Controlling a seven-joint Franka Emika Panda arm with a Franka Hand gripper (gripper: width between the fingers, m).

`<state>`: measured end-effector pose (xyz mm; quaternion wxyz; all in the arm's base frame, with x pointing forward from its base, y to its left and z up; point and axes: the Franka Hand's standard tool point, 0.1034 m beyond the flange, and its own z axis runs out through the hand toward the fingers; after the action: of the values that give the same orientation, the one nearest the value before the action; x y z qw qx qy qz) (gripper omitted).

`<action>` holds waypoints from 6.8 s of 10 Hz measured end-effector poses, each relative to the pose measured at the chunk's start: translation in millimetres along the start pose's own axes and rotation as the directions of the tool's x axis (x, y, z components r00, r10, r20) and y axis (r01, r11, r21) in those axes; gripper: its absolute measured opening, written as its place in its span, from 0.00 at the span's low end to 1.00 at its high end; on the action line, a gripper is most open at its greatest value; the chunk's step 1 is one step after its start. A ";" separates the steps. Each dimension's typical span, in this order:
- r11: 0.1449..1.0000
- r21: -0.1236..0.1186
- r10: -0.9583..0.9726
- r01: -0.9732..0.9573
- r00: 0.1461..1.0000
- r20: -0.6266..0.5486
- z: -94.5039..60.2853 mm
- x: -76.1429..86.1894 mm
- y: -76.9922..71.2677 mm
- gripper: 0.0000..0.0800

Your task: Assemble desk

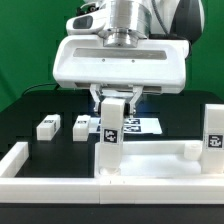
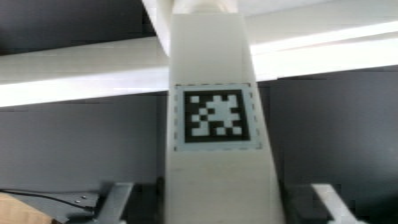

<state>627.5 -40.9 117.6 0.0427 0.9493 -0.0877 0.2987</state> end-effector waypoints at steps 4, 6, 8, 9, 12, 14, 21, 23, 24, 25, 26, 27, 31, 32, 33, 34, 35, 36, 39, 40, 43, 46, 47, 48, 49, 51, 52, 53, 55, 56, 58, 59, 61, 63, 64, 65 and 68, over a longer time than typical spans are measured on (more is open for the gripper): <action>1.000 0.000 0.000 0.000 1.000 0.000 0.1 -0.1 0.1 0.77; 1.000 0.000 0.000 0.000 1.000 0.000 0.1 -0.1 0.1 0.80; 1.000 0.000 0.000 0.000 1.000 0.000 0.1 -0.1 0.1 0.81; 1.000 0.000 0.000 0.000 1.000 0.000 0.1 -0.1 0.1 0.81; 1.000 0.010 0.013 -0.013 1.000 0.026 -5.5 13.2 3.5 0.81; 0.999 0.029 0.025 -0.027 0.998 0.065 -13.6 29.5 1.8 0.81; 0.993 0.078 0.034 -0.086 0.857 0.514 -11.8 34.2 4.1 0.81; 0.994 0.071 0.037 -0.088 0.844 0.536 -3.3 28.4 3.3 0.81; 0.994 0.069 0.038 -0.090 0.841 0.540 -1.4 25.7 1.0 0.81; 0.994 0.068 0.039 -0.089 0.839 0.543 0.5 23.6 1.6 0.81; 0.994 0.065 0.039 -0.087 0.840 0.541 3.9 20.2 1.8 0.81; 0.995 0.061 0.036 -0.079 0.853 0.521 9.1 15.1 4.0 0.81; 0.994 0.041 0.065 -0.100 0.858 0.509 12.4 7.5 7.3 0.48; 0.993 0.035 0.078 -0.111 0.857 0.510 12.4 7.5 7.1 0.48; 0.985 -0.002 0.149 -0.173 0.847 0.511 12.6 7.4 8.0 0.36; 0.974 -0.033 0.208 -0.223 0.835 0.510 12.7 7.4 8.7 0.36; 0.963 -0.058 0.254 -0.262 0.823 0.507 12.8 7.4 9.0 0.36; 0.945 -0.091 0.315 -0.314 0.805 0.502 12.9 7.4 9.8 0.36; 0.807 -0.239 0.584 -0.540 0.674 0.453 13.5 6.1 11.8 0.36; 0.729 -0.291 0.679 -0.620 0.602 0.421 13.6 5.6 13.1 0.36; 0.464 -0.382 0.877 -0.799 0.351 0.329 12.8 2.3 16.0 0.36; 0.240 -0.464 0.961 -0.853 0.143 0.235 11.1 0.4 4.7 0.36; 0.197 -0.475 0.971 -0.858 0.104 0.215 10.8 0.0 1.9 0.36; 0.162 -0.483 0.977 -0.861 0.072 0.199 10.8 -0.1 1.9 0.36; 0.160 -0.483 0.978 -0.861 0.071 0.198 10.8 -0.2 1.8 0.36; 0.177 -0.480 0.975 -0.859 0.086 0.207 11.3 -0.7 1.4 0.37; 0.269 -0.464 0.954 -0.844 0.166 0.250 10.9 -1.4 2.5 0.60; 0.436 -0.435 0.889 -0.788 0.303 0.343 8.6 -4.2 4.1 0.76; 0.670 -0.321 0.729 -0.669 0.512 0.454 8.3 -4.7 4.0 0.80; 0.715 -0.292 0.685 -0.635 0.554 0.473 8.6 -5.1 4.1 0.81; 0.811 -0.217 0.568 -0.543 0.644 0.513 8.8 -5.4 4.2 0.81; 0.879 -0.157 0.458 -0.450 0.707 0.540 7.9 -4.3 5.7 0.81; 0.982 0.026 0.140 -0.186 0.817 0.560 4.9 7.8 8.5 0.81; 0.989 0.150 -0.082 0.001 0.843 0.532 6.3 6.4 4.0 0.81; 0.990 0.144 -0.071 -0.008 0.843 0.534 6.4 6.2 4.4 0.81; 0.991 0.128 -0.042 -0.033 0.842 0.538 6.5 6.1 4.5 0.66; 0.987 0.044 0.106 -0.156 0.828 0.550 7.0 6.3 7.9 0.36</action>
Offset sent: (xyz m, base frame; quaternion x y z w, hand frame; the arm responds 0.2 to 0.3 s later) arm 0.0000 0.0000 0.0000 0.0000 0.0000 0.0000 1.0000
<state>635.0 -50.5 115.8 -0.0462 0.9876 -0.1481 0.0218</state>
